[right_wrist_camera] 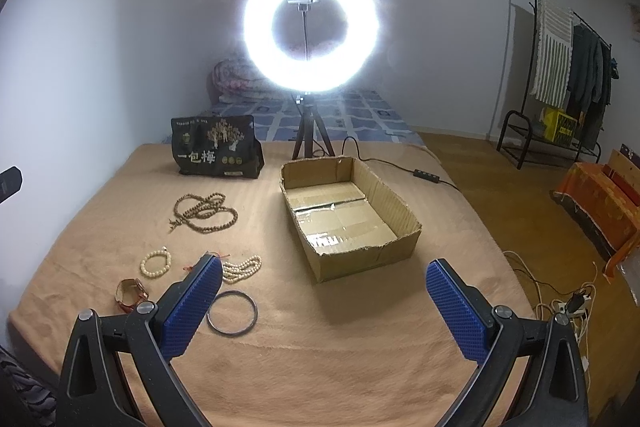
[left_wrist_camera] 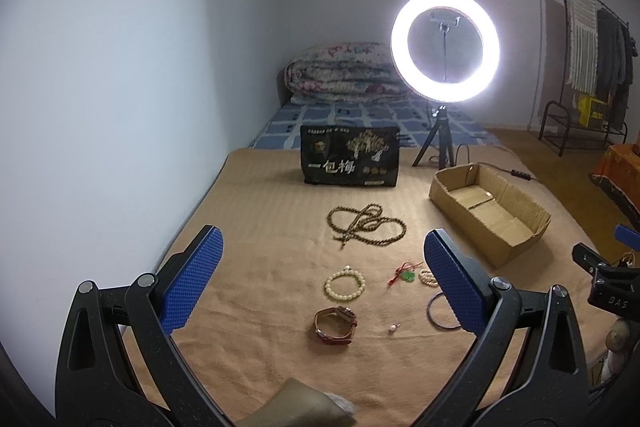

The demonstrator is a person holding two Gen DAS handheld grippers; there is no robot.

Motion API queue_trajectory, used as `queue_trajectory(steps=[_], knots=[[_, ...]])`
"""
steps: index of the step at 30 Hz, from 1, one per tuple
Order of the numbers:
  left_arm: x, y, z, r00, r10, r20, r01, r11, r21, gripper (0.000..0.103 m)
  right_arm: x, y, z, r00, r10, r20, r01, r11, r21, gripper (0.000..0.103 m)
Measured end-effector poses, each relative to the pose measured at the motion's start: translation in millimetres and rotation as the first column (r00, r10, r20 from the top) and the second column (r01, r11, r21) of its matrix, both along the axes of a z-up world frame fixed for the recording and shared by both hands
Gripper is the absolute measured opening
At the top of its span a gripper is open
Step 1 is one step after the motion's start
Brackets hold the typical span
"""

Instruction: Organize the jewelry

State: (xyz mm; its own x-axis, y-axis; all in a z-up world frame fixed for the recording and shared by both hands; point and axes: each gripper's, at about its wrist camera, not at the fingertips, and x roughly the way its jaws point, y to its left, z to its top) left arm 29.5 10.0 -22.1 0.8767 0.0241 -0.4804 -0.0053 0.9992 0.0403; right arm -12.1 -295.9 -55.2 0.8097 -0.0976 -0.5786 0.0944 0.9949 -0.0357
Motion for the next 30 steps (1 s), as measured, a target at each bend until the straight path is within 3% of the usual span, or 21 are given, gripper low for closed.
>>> queue_trajectory(steps=[8,14,17,22,27,30], knots=[[26.2,31.4,-16.4,0.993,0.063,-0.102,-0.065,0.998,-0.018,0.102,15.1,9.6,-18.7,0.996,0.054,-0.075,-0.055,0.998,-0.013,0.103],[50.0,49.8,-42.6,0.972,0.025,-0.234,-0.038,0.998,-0.05,0.102,29.2,20.5,-41.4,0.978,0.135,-0.157,-0.138,0.99,-0.007,0.103],[64.0,50.8,-63.0,0.947,-0.003,-0.321,-0.015,0.999,-0.052,0.099,39.0,25.2,-55.8,0.965,0.169,-0.202,-0.173,0.985,-0.003,0.103],[87.3,46.1,-95.5,0.891,-0.021,-0.453,-0.001,0.999,-0.05,0.079,52.7,33.2,-81.0,0.936,0.223,-0.272,-0.227,0.974,0.015,0.103],[102.1,40.5,-123.0,0.836,-0.072,-0.545,0.027,0.996,-0.09,0.067,69.6,55.8,-108.1,0.897,0.282,-0.341,-0.305,0.952,-0.016,0.103],[111.8,39.1,-142.2,0.79,-0.11,-0.603,0.033,0.99,-0.137,0.062,81.3,66.7,-125.3,0.871,0.301,-0.388,-0.338,0.941,-0.029,0.103]])
